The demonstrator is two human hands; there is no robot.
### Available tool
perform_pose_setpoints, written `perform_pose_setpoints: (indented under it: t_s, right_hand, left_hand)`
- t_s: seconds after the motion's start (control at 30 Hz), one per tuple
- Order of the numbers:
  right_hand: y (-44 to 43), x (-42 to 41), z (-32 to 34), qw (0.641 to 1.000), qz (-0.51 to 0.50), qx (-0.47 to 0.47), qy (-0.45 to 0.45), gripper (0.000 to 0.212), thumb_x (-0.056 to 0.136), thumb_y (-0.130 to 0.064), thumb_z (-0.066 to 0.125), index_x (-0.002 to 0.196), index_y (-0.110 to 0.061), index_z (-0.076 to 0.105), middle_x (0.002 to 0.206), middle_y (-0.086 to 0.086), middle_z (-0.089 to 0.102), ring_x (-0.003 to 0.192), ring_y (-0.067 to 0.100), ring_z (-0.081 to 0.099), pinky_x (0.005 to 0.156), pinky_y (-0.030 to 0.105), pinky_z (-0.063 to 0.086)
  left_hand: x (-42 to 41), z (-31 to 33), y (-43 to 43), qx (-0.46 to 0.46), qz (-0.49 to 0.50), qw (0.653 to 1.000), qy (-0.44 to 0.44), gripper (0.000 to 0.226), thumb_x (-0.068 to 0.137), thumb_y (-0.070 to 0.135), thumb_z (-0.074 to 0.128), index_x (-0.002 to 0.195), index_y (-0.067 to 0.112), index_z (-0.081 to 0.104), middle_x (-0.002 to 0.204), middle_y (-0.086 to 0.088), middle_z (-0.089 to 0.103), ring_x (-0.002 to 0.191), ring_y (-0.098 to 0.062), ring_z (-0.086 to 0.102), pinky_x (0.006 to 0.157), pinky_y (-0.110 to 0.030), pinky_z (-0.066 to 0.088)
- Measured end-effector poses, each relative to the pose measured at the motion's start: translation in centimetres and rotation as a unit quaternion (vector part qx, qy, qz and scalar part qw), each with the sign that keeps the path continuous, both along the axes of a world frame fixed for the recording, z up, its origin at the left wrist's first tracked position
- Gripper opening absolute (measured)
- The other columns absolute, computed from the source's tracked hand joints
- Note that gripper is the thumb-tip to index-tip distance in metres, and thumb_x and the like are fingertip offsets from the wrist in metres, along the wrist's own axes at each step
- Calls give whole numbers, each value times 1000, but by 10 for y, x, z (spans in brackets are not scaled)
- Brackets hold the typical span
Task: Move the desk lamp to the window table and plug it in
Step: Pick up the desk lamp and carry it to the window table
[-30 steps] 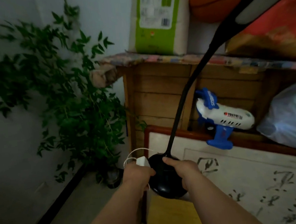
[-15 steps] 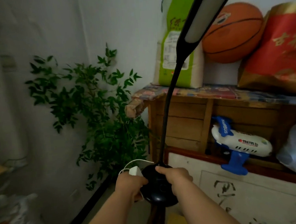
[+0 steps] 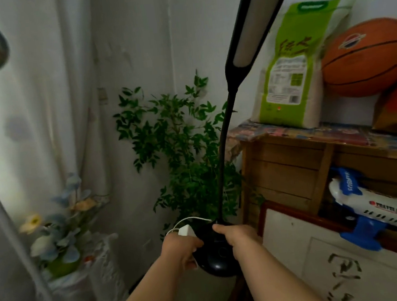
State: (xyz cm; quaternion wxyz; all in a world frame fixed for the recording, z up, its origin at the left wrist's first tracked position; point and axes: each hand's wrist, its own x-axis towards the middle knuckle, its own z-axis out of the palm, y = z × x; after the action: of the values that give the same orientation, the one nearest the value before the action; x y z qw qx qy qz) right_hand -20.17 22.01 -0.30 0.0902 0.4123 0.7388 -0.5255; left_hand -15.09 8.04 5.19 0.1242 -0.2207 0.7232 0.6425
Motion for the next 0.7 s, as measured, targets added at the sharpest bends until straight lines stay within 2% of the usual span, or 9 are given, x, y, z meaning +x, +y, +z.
perform_pose_setpoints:
  t_s: [0.07, 0.1, 0.2, 0.3, 0.4, 0.57, 0.7]
  right_hand:
    - [-14, 3, 0, 1000, 6, -11, 16, 127, 4, -68, 76, 115, -8, 65, 112, 11, 60, 102, 38, 55, 85, 46, 56]
    - [-22, 6, 4, 1000, 0, -15, 24, 123, 5, -66, 78, 113, -7, 65, 108, 11, 61, 100, 38, 56, 84, 45, 56]
    - [-43, 27, 18, 999, -9, -17, 26, 104, 25, -58, 87, 111, -5, 63, 108, 13, 60, 102, 38, 55, 83, 44, 56]
    - [-61, 44, 21, 1000, -7, -22, 12, 111, 22, -61, 85, 117, -8, 62, 119, 14, 57, 107, 39, 53, 85, 45, 55]
    - [-76, 57, 21, 1000, -10, -11, 10, 116, 12, -66, 79, 113, -11, 64, 115, 13, 59, 105, 39, 53, 84, 44, 55]
    - [-92, 104, 42, 999, -27, -23, 27, 101, 43, -55, 88, 125, -6, 56, 128, 15, 46, 116, 40, 47, 91, 49, 52]
    - [-104, 124, 42, 1000, 3, -15, 10, 112, 35, -58, 86, 129, -8, 53, 133, 13, 42, 118, 40, 46, 94, 51, 51]
  left_hand:
    - [6, 4, -15, 1, 8, 1000, 3, 47, 74, -2, 73, 115, 0, 49, 89, -21, 58, 94, -44, 64, 69, -49, 57]
    - [8, 6, -20, 0, 9, 1000, 4, 51, 75, -1, 73, 120, -2, 49, 84, -20, 57, 91, -43, 64, 64, -48, 57]
    - [25, 12, -39, -7, 8, 1000, 2, 58, 74, -1, 74, 126, -2, 47, 78, -15, 52, 85, -41, 62, 53, -44, 54]
    - [41, 14, -56, -14, 4, 1000, 3, 61, 73, -2, 74, 128, 0, 47, 85, -18, 56, 91, -44, 65, 59, -47, 57]
    - [54, 16, -71, -15, 3, 1000, 4, 62, 72, -1, 75, 127, -1, 48, 86, -19, 57, 90, -45, 66, 61, -48, 59]
    - [85, 18, -85, -27, -13, 999, 11, 66, 72, -2, 73, 131, 3, 44, 85, -18, 57, 88, -46, 66, 69, -56, 59]
    - [109, 18, -95, -32, 12, 999, 15, 62, 73, -2, 72, 129, 3, 46, 82, -17, 56, 87, -44, 66, 67, -52, 59]
